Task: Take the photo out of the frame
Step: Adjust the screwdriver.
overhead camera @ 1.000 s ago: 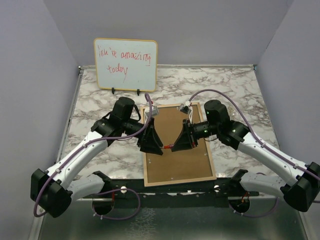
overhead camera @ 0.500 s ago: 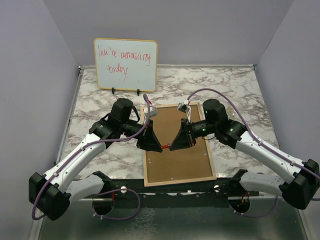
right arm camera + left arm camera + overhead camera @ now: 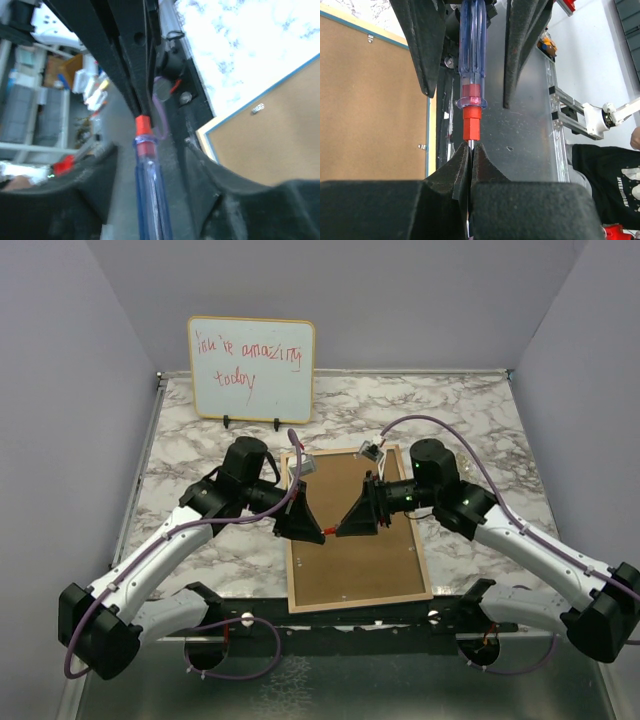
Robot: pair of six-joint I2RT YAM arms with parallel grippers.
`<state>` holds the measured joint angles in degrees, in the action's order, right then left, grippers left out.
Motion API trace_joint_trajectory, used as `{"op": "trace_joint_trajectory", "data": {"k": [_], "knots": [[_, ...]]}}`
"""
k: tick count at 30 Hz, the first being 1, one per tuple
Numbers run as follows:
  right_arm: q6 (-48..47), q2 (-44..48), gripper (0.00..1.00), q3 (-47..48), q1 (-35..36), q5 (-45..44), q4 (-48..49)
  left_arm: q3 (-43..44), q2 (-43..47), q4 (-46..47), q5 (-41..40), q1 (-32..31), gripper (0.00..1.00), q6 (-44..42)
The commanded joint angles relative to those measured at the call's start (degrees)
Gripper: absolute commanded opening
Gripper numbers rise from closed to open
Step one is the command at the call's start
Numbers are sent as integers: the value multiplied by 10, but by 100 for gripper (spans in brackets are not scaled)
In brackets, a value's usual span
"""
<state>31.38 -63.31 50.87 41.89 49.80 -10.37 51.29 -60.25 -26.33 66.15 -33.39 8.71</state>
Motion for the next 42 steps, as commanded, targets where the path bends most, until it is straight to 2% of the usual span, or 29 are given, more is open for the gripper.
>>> {"op": "trace_joint_trajectory", "data": {"k": [1,4,9,11,18,23,26,28,35,37,38,40,41,42], "knots": [[37,41,68,-29,-3,-80,34,4,-4,-4,2,-1,0,-17],[54,41,71,-41,-13,-58,64,5,-7,-2,1,0,0,-18],[98,42,63,-73,-19,20,172,7,-3,12,0,-1,0,-12],[103,44,57,-74,-20,24,177,7,-2,14,0,-1,0,-10],[110,59,50,-89,-22,39,184,0,6,45,-11,0,0,16],[109,56,50,-90,-22,54,182,-2,9,67,-14,1,0,34],[105,52,31,-87,-22,59,181,-3,8,67,-13,1,0,40],[91,50,28,-77,-22,62,160,-6,13,68,-14,1,0,40],[89,59,2,-77,-22,44,155,-10,11,69,-22,1,0,45],[85,60,0,-78,-22,34,144,-11,9,69,-35,1,0,46],[83,60,0,-78,-22,28,139,-11,8,67,-45,1,4,47],[80,62,0,-80,-22,8,128,-11,3,62,-64,1,21,43],[79,63,0,-80,-22,-4,120,-12,2,59,-79,1,39,41],[77,63,0,-79,-22,-19,108,-12,2,55,-103,1,51,39]]}}
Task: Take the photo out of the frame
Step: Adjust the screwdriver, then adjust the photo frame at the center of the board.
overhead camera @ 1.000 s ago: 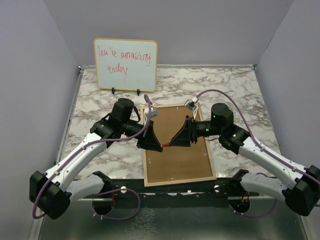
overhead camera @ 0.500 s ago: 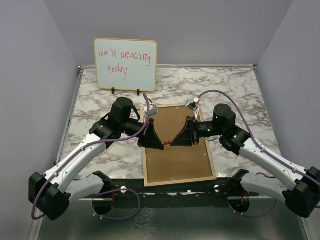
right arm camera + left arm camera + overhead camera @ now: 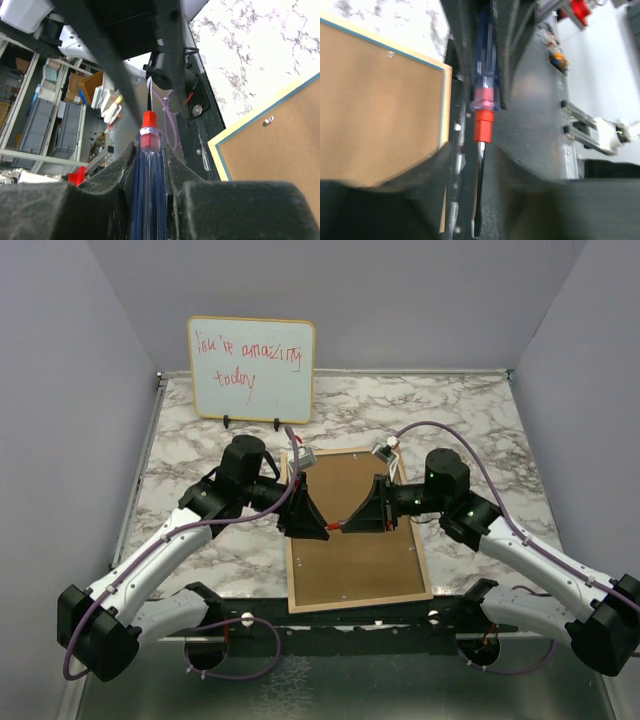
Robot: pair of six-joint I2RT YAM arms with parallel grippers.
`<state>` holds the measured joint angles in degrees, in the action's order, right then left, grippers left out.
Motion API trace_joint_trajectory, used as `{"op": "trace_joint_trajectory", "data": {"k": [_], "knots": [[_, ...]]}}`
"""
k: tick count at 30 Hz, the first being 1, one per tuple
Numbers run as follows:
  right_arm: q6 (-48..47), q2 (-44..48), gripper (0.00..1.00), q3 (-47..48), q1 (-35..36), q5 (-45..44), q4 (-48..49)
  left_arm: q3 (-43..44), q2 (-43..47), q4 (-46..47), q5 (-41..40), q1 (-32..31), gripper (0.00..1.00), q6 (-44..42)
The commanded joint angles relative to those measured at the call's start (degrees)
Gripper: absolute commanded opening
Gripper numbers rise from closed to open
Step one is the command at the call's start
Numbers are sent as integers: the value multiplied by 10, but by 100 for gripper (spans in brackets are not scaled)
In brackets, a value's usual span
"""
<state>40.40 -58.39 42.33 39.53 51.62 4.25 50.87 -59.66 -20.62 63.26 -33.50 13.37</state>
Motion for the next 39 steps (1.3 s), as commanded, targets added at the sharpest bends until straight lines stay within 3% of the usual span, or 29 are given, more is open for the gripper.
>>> {"op": "trace_joint_trajectory", "data": {"k": [1,2,6,8,12,20,27,39], "knots": [[-18,13,0,11,1,-60,-65,-10,-3,-2,-106,5,58,-8],[-26,11,1,20,1,-88,-101,-10,-3,-4,-145,9,65,-6],[-45,-11,1,53,1,-208,-234,-2,-17,-17,-253,66,66,3],[-38,-25,0,65,2,-245,-273,-2,-35,-23,-324,116,74,18],[-12,-49,1,75,2,-296,-306,11,-106,-38,-481,180,76,44],[30,-79,1,84,4,-342,-291,72,-273,-37,-529,200,75,59],[46,-105,1,77,9,-332,-258,94,-344,-33,-586,200,76,57],[75,-173,0,125,39,-387,-236,86,-396,15,-565,195,72,62]]}}
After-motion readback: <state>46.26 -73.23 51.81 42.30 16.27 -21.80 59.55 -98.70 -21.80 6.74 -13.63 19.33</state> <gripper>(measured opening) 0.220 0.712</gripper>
